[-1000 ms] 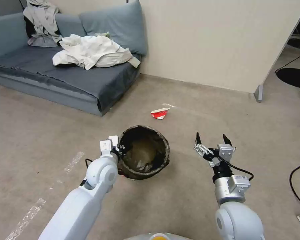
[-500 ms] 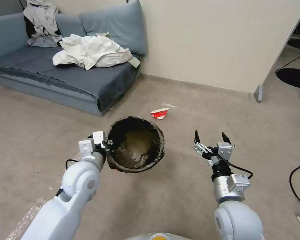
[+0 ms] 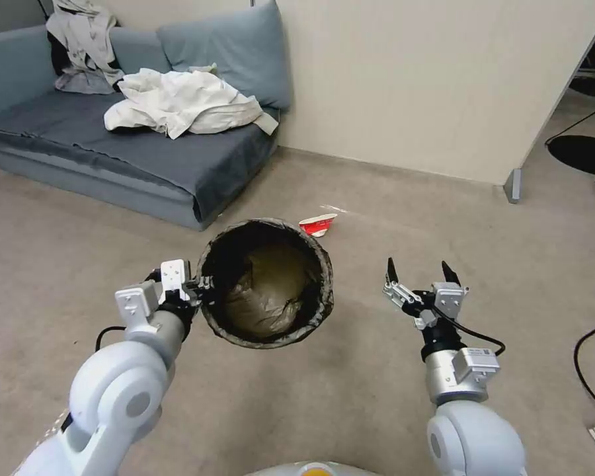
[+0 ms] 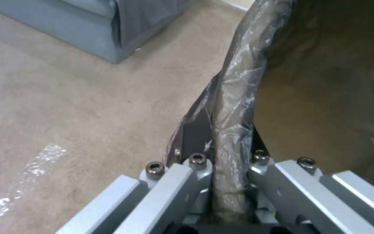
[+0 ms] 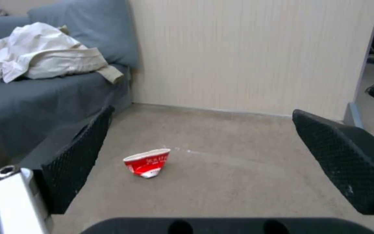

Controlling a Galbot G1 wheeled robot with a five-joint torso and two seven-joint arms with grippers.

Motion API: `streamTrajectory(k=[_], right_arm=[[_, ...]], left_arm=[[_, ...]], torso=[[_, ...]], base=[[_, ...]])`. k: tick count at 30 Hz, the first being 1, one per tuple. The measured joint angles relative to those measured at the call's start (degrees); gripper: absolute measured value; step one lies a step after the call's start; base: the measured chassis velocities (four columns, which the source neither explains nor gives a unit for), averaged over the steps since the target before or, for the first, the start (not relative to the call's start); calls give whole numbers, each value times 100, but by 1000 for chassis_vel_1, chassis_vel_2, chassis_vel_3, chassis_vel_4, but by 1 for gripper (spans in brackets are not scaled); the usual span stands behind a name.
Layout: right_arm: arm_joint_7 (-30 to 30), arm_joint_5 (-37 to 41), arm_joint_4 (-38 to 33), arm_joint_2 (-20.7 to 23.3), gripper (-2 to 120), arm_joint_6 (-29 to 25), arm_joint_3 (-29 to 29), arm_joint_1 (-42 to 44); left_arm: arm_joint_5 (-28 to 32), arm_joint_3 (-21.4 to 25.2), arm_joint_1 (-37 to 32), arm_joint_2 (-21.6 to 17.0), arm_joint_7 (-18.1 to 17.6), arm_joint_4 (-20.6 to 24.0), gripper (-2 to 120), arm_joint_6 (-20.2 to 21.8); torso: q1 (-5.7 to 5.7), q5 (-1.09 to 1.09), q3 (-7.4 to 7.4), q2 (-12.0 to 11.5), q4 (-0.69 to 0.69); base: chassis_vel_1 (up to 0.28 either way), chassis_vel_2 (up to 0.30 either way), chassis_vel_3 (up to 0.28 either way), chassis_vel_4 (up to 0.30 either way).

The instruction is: Pick up the trash can from the floor.

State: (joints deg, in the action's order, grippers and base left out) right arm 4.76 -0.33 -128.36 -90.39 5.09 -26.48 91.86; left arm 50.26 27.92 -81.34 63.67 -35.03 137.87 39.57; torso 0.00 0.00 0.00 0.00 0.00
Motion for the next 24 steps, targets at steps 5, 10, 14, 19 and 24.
streamTrajectory(k=[5, 10, 14, 19, 24], right_arm=[[0, -1, 9, -3, 100, 0, 1, -18], [-1, -1, 19, 5, 100, 0, -2, -35], [-3, 0, 20, 11, 100, 1, -2, -59], [-6, 4, 30, 19, 100, 6, -3, -76], [-7, 9, 41, 22, 100, 7, -3, -85]], left_arm=[[-155, 36, -140, 10, 0, 102, 1, 30], [-226, 71, -262, 43, 6, 141, 1, 30], [-229, 75, -263, 52, 6, 143, 1, 28], [-229, 106, -273, 54, 6, 170, 1, 28], [-225, 128, -283, 50, 9, 171, 1, 28]], torso=[[0, 0, 0, 0, 1], [0, 0, 0, 0, 0], [0, 0, 0, 0, 0], [0, 0, 0, 0, 0], [0, 0, 0, 0, 1]], base=[[0, 0, 0, 0], [0, 0, 0, 0], [0, 0, 0, 0], [0, 0, 0, 0], [0, 0, 0, 0]])
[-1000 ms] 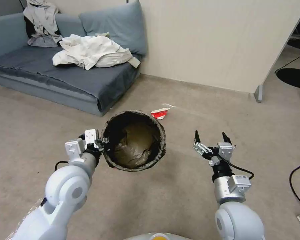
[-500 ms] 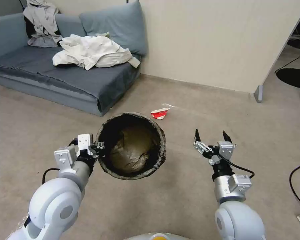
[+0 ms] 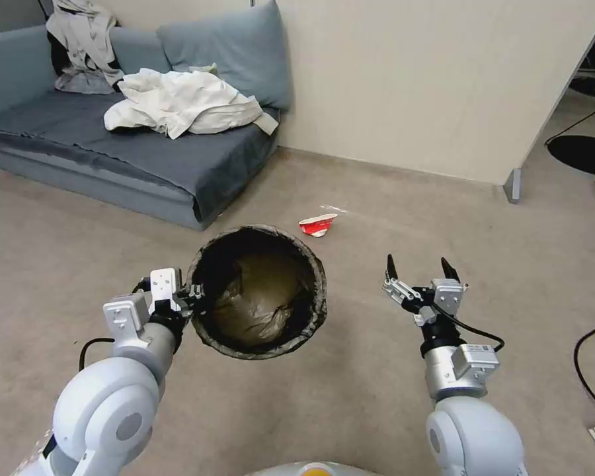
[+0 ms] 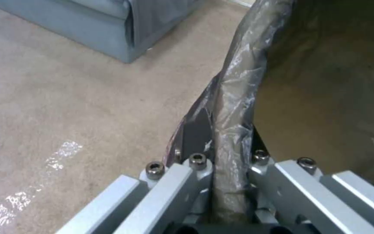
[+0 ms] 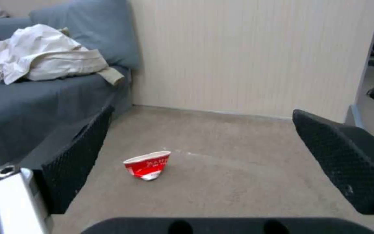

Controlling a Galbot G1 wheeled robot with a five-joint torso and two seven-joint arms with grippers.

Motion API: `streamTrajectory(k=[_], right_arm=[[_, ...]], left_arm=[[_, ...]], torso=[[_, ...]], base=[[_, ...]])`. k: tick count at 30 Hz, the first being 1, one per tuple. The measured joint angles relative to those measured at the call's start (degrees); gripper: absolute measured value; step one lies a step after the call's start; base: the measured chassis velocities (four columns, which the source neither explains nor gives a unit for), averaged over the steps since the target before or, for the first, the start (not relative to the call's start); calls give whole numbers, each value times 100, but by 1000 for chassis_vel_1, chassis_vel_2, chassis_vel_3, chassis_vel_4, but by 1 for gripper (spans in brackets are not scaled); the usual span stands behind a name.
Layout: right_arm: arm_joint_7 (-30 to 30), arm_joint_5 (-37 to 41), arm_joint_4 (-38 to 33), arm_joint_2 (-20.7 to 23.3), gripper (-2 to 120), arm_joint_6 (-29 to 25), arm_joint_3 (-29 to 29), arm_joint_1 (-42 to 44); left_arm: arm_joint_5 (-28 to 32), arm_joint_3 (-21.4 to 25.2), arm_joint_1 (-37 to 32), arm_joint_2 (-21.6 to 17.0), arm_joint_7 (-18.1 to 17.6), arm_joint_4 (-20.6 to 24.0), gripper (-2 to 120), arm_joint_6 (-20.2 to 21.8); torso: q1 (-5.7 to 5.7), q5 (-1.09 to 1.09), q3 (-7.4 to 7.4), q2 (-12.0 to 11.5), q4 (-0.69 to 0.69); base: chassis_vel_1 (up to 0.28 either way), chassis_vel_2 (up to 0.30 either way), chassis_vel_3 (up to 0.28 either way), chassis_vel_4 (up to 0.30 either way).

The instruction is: Pick up the trash can from the floor.

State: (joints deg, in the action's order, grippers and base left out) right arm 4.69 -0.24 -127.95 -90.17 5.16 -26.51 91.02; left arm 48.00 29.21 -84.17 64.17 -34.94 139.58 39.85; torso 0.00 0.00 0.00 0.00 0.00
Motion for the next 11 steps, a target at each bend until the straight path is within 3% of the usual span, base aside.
streamTrajectory(k=[11], right_arm=[[0, 25, -21, 8, 100, 8, -27, 11]], left_arm=[[-9, -6, -1, 83, 3, 13, 0, 1]], torso=[[0, 0, 0, 0, 0]], base=[[0, 0, 0, 0]])
